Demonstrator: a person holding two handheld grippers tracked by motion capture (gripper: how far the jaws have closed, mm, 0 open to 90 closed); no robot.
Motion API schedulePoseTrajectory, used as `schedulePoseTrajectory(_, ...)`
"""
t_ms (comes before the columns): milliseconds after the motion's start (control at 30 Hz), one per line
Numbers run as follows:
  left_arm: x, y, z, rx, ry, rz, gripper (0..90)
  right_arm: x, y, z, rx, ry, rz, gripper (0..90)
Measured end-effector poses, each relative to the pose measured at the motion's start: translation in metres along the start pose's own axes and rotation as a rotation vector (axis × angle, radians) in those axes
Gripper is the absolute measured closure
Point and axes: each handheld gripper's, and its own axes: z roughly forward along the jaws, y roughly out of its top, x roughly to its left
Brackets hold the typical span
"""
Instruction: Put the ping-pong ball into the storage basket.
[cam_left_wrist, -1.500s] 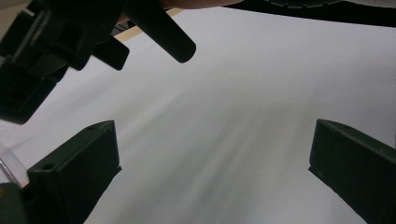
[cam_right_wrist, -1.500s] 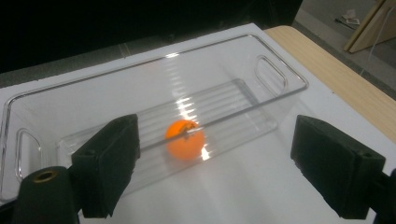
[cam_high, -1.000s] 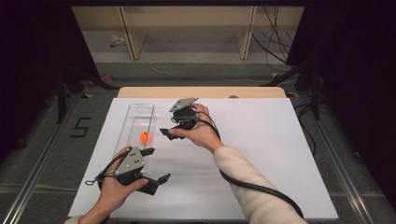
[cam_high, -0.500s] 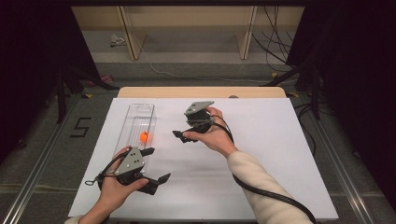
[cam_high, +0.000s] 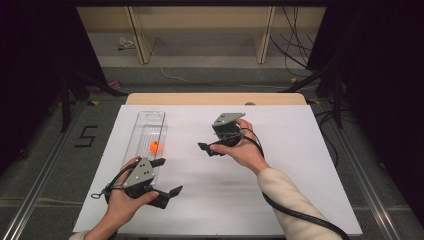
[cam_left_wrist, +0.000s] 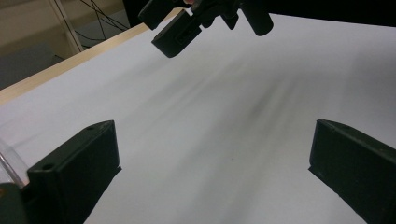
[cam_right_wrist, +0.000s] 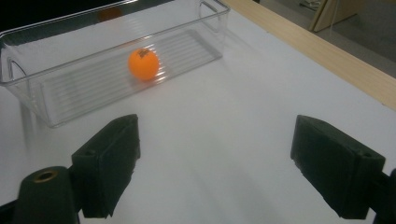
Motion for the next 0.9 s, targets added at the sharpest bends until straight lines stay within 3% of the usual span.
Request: schedulePoseTrajectory(900, 0.000, 0.000, 0.000, 0.002, 0.006, -0.001, 1.0, -0.019, -0.039, -0.049, -0.002, -0.067, 0.056, 16.6)
